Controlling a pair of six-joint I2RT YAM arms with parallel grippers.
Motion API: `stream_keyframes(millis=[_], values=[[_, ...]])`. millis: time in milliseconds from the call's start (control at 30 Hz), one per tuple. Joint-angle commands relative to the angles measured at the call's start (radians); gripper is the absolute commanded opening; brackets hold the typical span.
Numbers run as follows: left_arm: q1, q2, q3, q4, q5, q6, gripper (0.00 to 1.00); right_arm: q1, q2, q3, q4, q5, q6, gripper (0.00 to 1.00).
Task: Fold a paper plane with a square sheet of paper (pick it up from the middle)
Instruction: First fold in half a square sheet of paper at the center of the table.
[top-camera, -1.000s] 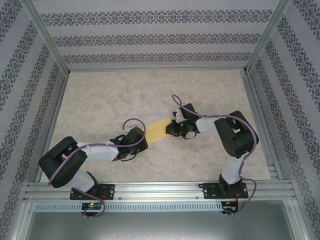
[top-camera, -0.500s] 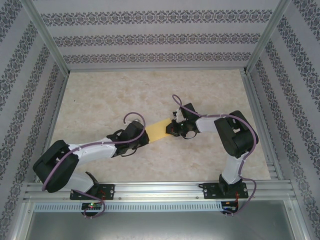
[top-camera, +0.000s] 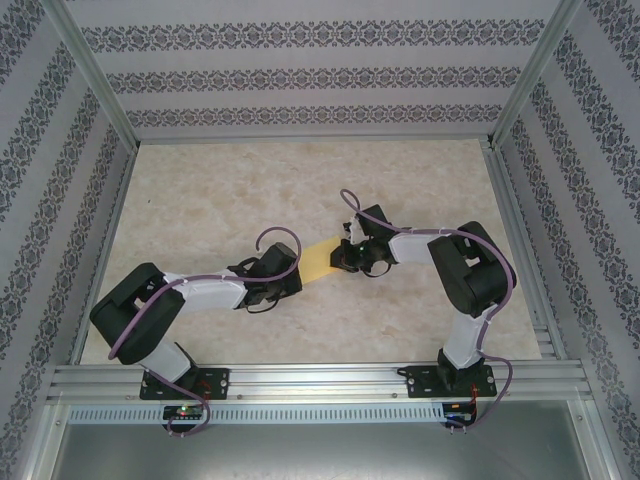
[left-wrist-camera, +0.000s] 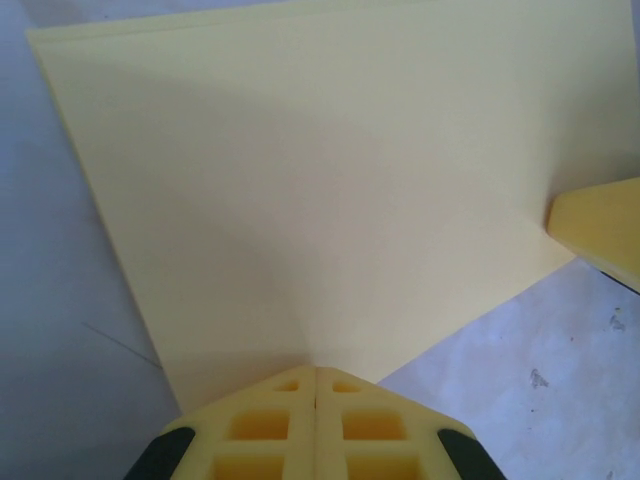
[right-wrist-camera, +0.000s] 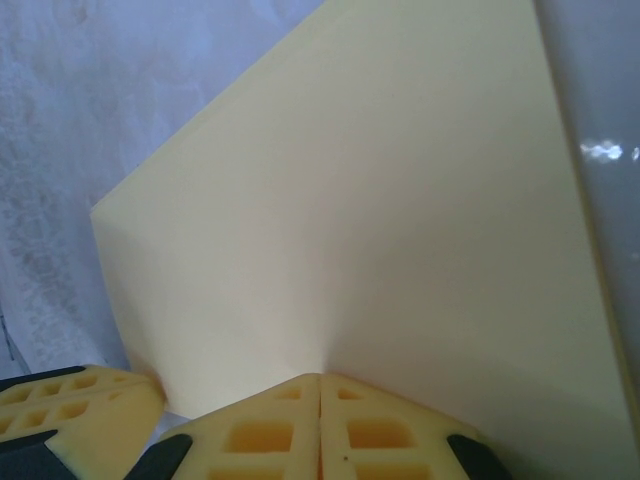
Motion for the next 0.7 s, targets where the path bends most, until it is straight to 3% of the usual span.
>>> stream_keyframes(millis=[0,333,533,667], values=[[0.009,0.011,-0.006,-0.033,-0.018,0.003,0.0,0.029,-0.041,0.043,-0.027,0.043,-0.033,0.08],[0.008,0.024,-0.016,-0.049,-0.019,-0.027,0.0,0.166,0.007,0.03,0.035,0.059,0.048,0.09],[0.007,0.04,-0.005,-0.08,-0.017,-0.038,0.0,0.159,0.043,0.029,0.032,0.082,0.048,0.08],[0.008,0.047,-0.005,-0.109,-0.024,-0.056,0.0,0.092,0.044,0.008,0.02,0.108,0.037,0.08]])
